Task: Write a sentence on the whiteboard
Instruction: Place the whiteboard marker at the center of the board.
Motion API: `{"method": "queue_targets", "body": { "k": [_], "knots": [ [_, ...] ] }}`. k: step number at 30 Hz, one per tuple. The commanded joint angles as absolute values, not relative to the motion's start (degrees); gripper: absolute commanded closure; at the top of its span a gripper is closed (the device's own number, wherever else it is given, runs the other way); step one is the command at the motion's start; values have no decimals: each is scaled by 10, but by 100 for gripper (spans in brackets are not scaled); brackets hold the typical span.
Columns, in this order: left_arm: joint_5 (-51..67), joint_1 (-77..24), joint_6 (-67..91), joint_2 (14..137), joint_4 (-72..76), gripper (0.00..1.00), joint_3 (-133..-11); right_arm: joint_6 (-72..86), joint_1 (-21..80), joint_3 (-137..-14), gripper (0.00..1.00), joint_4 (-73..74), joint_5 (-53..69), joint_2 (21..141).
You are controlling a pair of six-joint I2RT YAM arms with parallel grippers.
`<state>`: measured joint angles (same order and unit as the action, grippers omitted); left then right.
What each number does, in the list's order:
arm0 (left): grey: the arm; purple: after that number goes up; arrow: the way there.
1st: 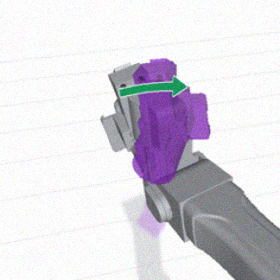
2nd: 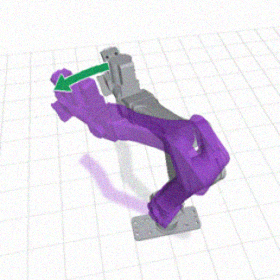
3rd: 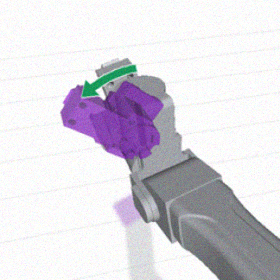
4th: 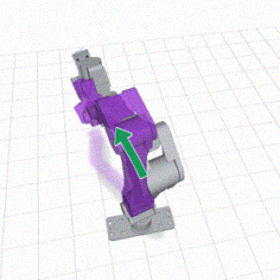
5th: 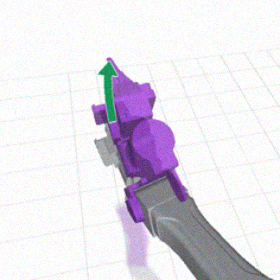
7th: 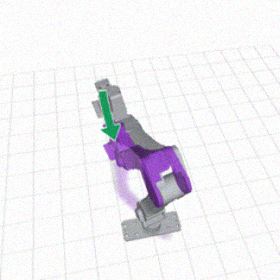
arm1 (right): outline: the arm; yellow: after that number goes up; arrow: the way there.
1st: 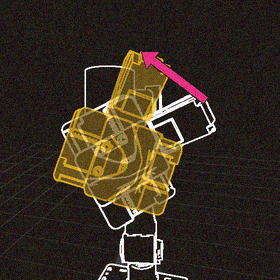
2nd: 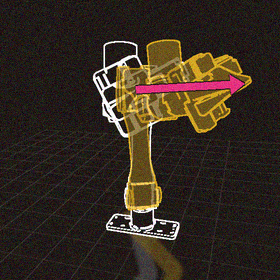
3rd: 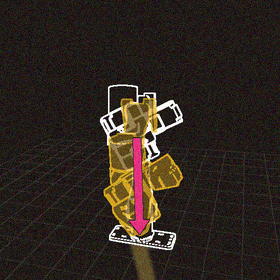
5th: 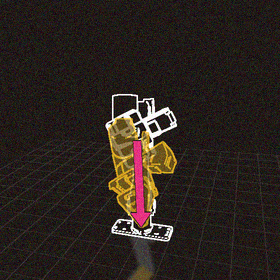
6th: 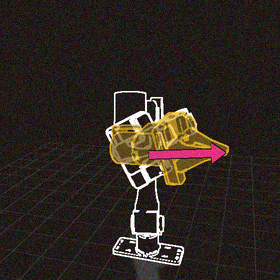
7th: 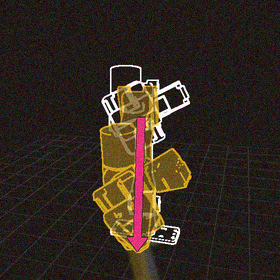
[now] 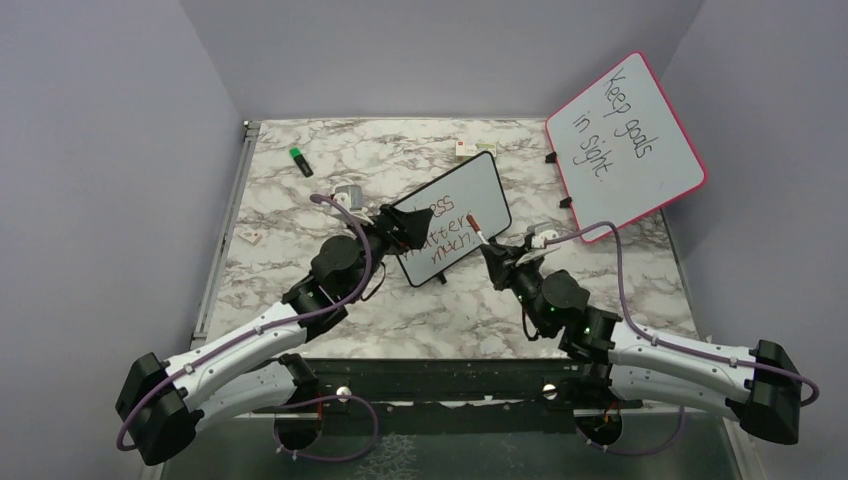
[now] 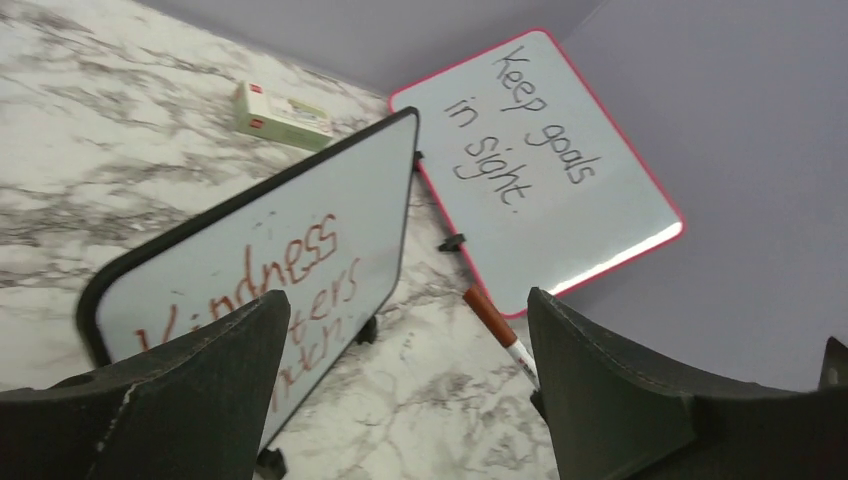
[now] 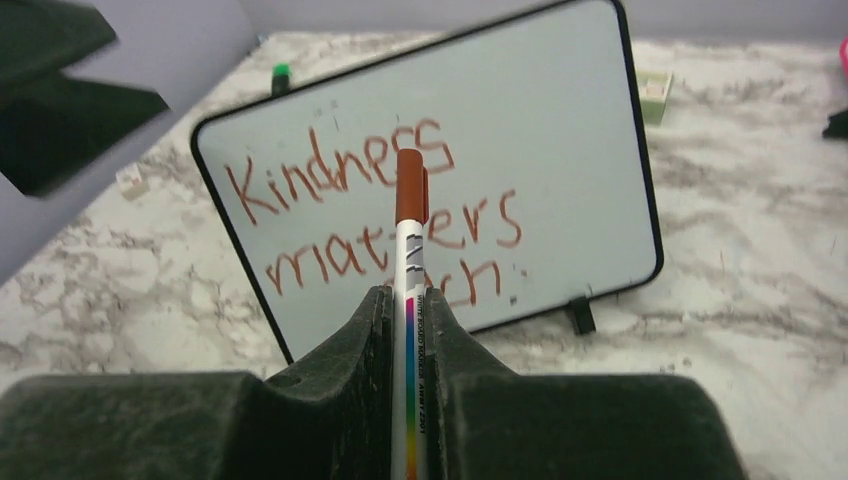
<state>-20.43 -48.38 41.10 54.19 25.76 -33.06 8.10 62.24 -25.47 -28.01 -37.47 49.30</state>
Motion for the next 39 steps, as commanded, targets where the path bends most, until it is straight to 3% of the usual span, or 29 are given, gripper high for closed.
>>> {"method": "queue_targets", "body": {
  "k": [1, 4, 14, 22, 31, 35, 39],
  "knots": [
    [-294, -483, 294, 514, 90, 9, -396, 224, 622, -232, 99, -52, -404, 459],
    [-323, -483, 261, 499, 19, 1, -420, 275, 622, -205, 99, -21, -386, 445],
    [-362, -483, 186, 369, -99, 1, -429, 362, 622, -187, 94, 43, -356, 518],
    [-382, -483, 158, 296, -122, 1, -414, 451, 622, -202, 78, 83, -373, 585],
    [-386, -483, 140, 256, -124, 1, -405, 472, 622, -243, 48, 182, -423, 535],
    [-378, -483, 120, 230, -116, 1, -406, 440, 622, -306, 21, 258, -495, 502],
    [-379, -483, 94, 196, -107, 1, -412, 405, 622, -381, 11, 333, -578, 461]
  ]
}}
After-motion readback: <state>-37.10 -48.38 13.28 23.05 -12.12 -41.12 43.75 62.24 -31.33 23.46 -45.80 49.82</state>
